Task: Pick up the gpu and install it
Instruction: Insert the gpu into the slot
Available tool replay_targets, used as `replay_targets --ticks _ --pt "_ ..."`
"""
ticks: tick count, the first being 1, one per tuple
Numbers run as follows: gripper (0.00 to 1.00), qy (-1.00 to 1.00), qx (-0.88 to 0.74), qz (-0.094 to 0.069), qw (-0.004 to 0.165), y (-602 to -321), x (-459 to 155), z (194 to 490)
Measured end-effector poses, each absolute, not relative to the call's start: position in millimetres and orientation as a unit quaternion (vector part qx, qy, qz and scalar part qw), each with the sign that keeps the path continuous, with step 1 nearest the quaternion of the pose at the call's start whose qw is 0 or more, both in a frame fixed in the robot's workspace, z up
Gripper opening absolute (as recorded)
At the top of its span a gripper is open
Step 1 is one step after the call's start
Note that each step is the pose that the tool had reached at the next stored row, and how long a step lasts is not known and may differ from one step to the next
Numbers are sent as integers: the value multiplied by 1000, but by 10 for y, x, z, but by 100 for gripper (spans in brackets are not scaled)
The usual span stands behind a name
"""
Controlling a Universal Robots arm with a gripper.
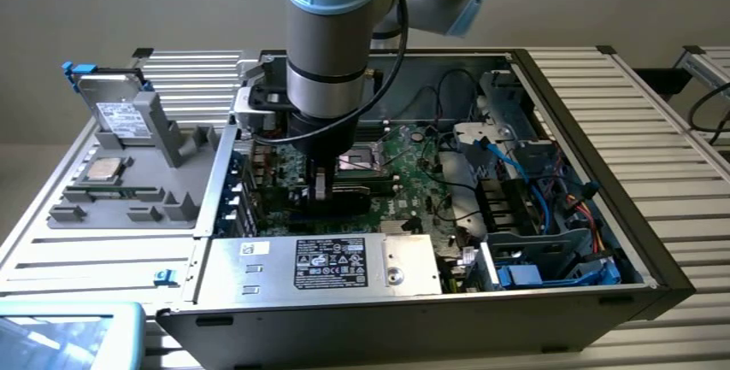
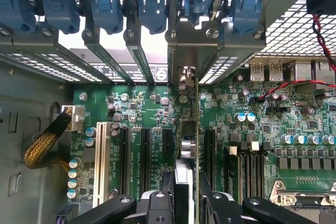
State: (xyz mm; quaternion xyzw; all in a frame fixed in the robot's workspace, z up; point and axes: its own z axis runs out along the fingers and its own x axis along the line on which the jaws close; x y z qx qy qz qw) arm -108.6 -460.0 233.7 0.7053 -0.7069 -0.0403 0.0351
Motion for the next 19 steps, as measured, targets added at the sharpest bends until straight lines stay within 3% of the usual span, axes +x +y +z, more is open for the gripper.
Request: replay_targets --ticks 19 --pt "29 -707 705 -40 35 -4601 -1091 2335"
